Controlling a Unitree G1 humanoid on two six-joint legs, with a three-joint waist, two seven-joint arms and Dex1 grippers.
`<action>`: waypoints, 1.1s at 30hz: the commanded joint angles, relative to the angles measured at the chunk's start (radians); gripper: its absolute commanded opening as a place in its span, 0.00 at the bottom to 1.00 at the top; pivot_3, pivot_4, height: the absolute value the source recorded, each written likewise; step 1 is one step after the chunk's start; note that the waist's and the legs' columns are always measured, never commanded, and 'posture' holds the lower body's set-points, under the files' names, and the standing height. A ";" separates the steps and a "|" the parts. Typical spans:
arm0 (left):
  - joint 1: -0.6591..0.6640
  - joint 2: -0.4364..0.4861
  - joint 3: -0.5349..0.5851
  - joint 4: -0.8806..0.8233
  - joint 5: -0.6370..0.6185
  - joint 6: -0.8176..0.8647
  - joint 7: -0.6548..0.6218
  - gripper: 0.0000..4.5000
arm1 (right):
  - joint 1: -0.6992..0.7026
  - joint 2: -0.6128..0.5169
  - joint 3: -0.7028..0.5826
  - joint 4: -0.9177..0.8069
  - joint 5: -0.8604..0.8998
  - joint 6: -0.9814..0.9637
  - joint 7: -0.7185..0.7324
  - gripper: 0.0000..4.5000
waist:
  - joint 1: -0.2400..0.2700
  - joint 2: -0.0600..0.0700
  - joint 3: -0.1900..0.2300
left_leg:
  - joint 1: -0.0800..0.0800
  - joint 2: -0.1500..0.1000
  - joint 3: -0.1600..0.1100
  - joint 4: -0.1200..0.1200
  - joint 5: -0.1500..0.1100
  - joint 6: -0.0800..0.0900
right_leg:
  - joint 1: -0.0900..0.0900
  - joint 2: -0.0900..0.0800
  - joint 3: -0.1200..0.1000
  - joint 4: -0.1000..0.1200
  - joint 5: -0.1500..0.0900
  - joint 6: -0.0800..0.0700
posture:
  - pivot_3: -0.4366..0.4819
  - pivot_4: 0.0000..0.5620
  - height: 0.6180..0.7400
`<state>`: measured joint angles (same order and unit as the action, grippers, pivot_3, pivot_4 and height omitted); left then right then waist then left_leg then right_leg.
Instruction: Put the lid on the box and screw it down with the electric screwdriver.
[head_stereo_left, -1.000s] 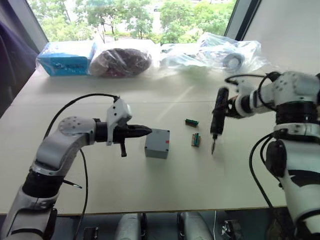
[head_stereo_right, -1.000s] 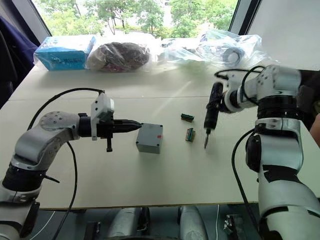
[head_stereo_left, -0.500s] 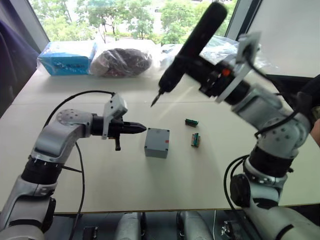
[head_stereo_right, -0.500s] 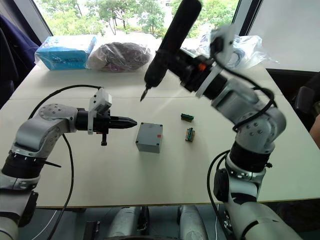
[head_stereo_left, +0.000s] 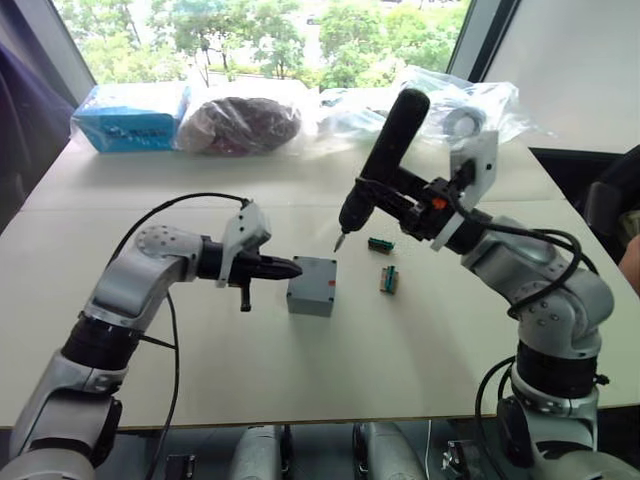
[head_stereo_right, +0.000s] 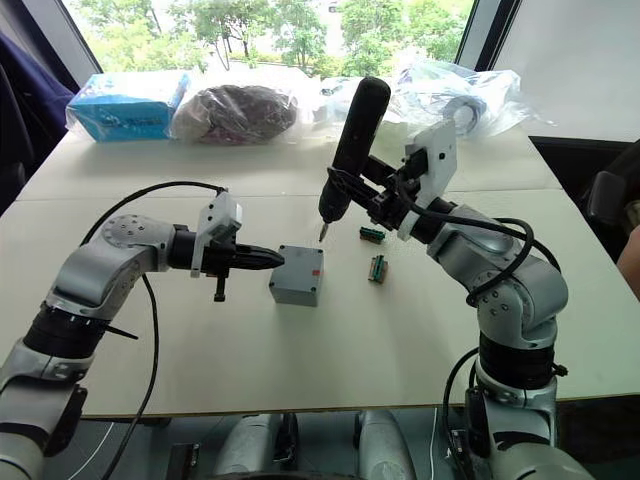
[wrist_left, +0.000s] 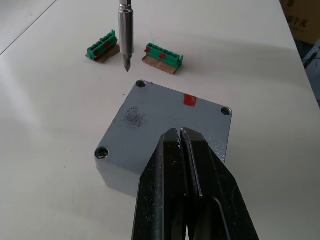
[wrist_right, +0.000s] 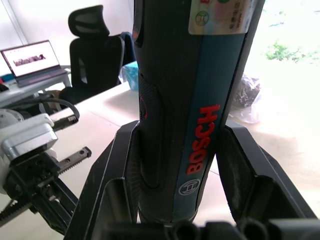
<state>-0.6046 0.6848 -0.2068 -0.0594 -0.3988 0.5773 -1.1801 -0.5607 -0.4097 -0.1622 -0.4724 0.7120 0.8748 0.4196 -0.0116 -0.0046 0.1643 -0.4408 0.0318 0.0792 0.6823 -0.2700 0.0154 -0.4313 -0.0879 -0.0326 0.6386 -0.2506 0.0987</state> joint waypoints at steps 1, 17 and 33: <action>-0.025 -0.013 -0.017 0.014 0.034 -0.047 -0.011 0.00 | -0.010 -0.009 -0.008 -0.037 0.008 -0.049 0.011 0.43 | 0.001 0.000 0.000 | 0.000 0.000 0.000 0.000 0.000 0.000 | 0.000 0.000 0.000 0.000 0.000 0.000 | 0.48 0.27 1.00; -0.030 -0.069 -0.059 0.089 0.117 -0.117 -0.026 0.00 | -0.008 -0.071 -0.041 -0.091 0.077 -0.010 -0.006 0.43 | 0.003 0.000 0.000 | 0.000 0.000 0.000 0.001 0.000 0.000 | 0.000 0.000 0.000 0.001 0.000 0.000 | 0.48 0.27 1.00; -0.017 -0.072 -0.055 0.070 0.120 -0.105 -0.020 0.00 | 0.020 -0.066 0.011 -0.091 0.093 -0.032 -0.037 0.43 | 0.002 0.000 0.000 | 0.000 0.000 0.000 0.001 0.000 0.000 | 0.000 0.000 0.000 0.001 0.000 0.000 | 0.48 0.27 1.00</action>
<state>-0.6294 0.6067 -0.2623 0.0290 -0.2863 0.4692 -1.1981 -0.5252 -0.4849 -0.1399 -0.5259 0.8066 0.8887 0.3792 -0.0093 -0.0047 0.1642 -0.4405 0.0317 0.0789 0.6830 -0.2700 0.0155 -0.4312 -0.0882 -0.0326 0.6399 -0.2505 0.0987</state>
